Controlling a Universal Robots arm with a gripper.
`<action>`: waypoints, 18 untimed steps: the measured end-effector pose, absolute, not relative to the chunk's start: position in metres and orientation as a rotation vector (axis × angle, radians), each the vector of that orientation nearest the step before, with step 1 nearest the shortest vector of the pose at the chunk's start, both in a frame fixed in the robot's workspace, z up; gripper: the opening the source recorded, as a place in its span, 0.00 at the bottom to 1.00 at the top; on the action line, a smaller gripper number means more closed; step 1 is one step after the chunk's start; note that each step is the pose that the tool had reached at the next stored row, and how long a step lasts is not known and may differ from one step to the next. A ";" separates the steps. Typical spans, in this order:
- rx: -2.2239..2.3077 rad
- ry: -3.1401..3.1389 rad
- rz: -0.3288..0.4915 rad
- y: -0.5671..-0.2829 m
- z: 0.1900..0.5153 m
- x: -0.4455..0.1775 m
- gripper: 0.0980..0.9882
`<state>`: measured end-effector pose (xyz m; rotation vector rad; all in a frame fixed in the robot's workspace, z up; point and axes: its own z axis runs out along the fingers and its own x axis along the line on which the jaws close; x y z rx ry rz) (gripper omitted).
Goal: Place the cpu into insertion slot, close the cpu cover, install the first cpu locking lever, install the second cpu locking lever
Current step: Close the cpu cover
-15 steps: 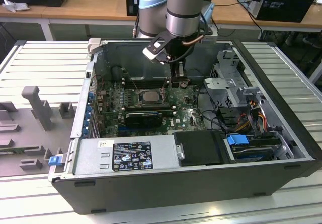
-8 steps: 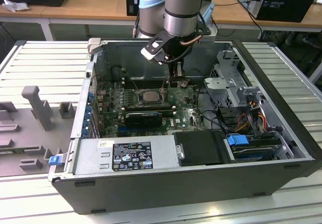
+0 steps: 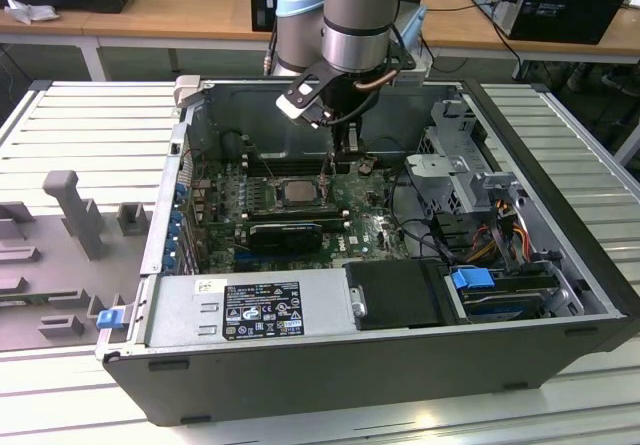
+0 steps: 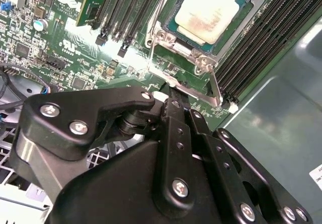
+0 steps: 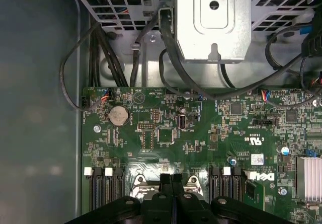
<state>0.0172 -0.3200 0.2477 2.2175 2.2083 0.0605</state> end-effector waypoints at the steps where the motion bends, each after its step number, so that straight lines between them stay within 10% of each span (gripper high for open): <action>1: 2.218 2.208 0.061 -0.320 0.248 0.016 0.01; 18: 2.211 2.215 0.061 -0.320 0.238 0.001 0.01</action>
